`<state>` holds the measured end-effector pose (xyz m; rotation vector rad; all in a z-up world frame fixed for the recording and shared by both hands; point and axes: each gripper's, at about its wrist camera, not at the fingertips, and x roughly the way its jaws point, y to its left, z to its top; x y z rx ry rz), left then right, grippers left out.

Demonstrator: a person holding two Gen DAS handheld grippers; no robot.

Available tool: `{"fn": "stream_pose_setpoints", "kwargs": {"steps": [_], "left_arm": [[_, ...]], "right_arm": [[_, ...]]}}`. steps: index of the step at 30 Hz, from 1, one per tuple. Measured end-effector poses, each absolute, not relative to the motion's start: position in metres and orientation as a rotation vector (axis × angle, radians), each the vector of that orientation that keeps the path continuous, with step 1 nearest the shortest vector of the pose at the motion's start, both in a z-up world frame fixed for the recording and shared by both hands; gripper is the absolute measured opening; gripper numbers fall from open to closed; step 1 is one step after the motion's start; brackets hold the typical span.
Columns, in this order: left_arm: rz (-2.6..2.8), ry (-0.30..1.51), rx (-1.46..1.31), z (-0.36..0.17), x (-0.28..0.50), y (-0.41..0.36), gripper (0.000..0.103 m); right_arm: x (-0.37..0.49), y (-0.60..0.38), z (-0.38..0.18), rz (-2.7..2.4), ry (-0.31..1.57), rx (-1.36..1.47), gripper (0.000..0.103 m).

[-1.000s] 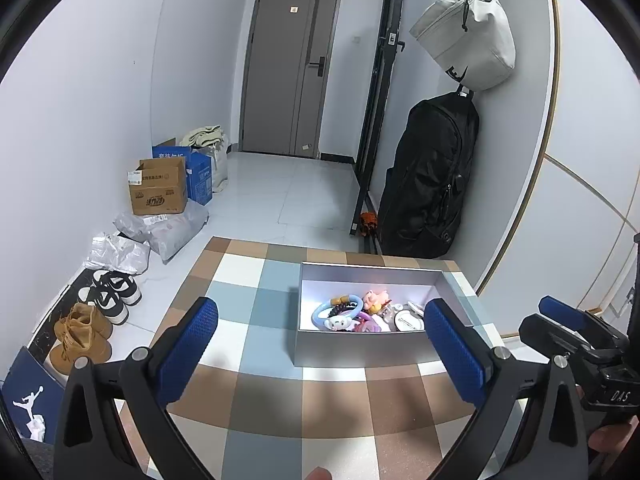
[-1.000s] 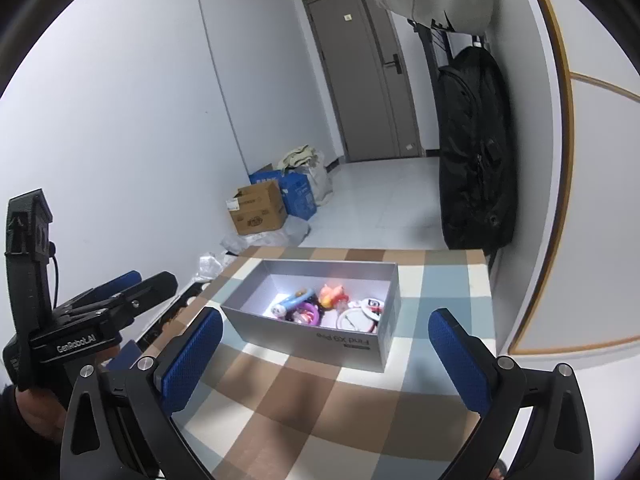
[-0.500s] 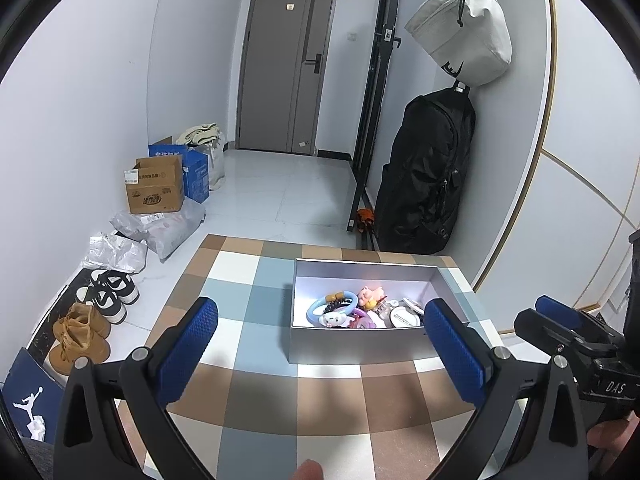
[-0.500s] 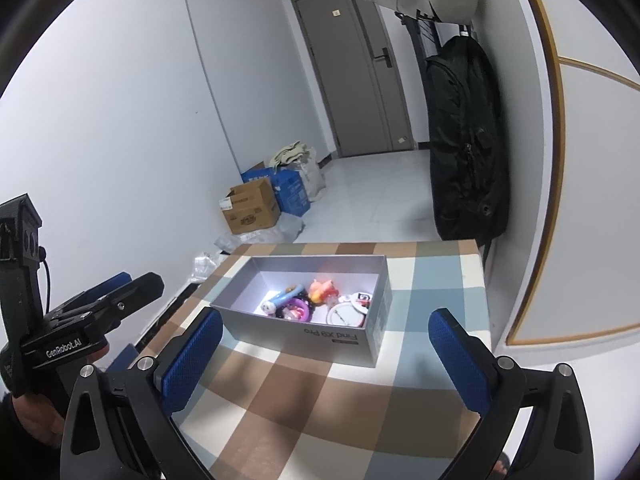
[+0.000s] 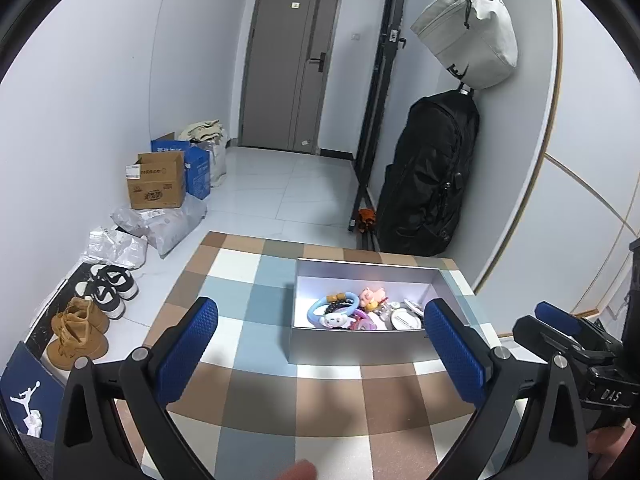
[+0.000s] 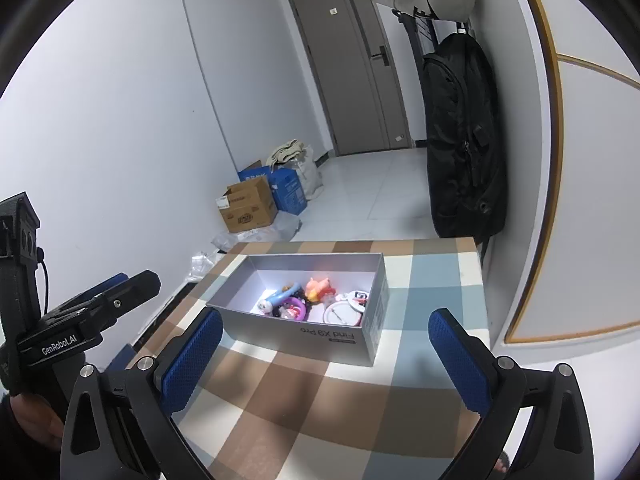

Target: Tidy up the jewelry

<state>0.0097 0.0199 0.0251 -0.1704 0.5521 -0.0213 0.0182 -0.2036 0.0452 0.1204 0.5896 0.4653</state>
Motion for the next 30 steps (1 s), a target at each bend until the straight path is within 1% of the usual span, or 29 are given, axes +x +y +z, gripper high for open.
{"fn": "stream_pose_setpoints", "kwargs": {"steps": [30], "left_arm": [[-0.052, 0.575, -0.211, 0.0235, 0.0114, 0.0240, 0.100]], "right_arm": [[0.0196, -0.2047, 0.0453, 0.449, 0.595, 0.113, 0.103]]}}
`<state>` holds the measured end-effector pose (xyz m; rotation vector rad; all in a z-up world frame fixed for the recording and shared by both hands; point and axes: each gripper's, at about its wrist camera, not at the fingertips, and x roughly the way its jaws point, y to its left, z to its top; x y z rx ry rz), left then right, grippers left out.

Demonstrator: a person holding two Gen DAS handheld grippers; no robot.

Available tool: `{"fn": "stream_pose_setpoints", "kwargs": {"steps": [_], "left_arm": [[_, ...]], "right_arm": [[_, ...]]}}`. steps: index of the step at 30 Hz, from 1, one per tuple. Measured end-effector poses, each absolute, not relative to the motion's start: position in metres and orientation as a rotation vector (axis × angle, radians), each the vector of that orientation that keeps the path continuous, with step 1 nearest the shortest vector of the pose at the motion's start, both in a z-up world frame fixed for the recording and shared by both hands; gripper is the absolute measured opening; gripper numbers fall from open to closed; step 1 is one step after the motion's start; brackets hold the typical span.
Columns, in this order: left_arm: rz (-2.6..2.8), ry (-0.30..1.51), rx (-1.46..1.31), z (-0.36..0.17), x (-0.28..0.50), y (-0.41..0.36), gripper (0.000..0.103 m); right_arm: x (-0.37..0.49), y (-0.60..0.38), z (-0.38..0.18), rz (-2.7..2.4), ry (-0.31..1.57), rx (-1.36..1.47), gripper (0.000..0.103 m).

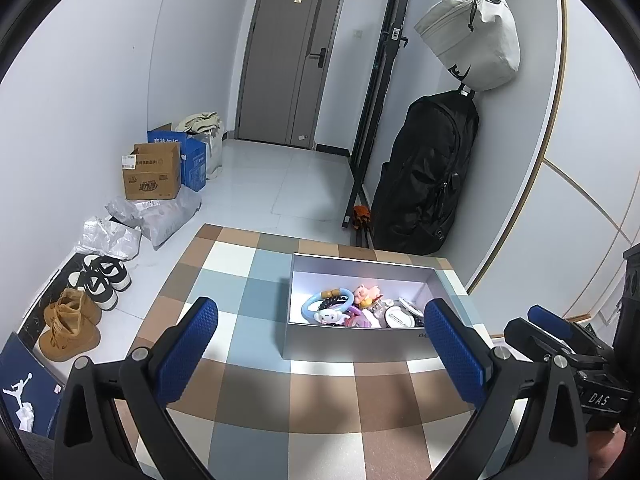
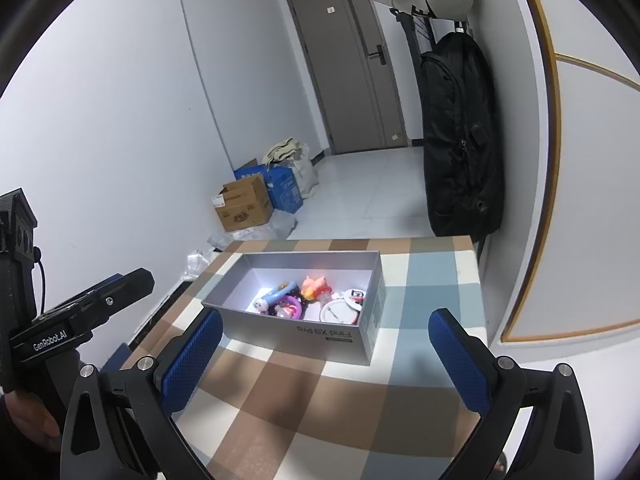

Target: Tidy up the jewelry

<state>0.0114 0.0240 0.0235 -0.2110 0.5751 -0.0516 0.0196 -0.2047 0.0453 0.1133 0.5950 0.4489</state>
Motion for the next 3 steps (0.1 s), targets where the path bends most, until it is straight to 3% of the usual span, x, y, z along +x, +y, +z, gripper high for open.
{"fn": "stream_pose_setpoints", "kwargs": {"steps": [3], "left_arm": [[-0.060, 0.563, -0.227, 0.0244, 0.0105, 0.0255, 0.100]], "right_arm": [[0.0201, -0.2047, 0.0449, 0.448, 0.600, 0.115, 0.103]]}}
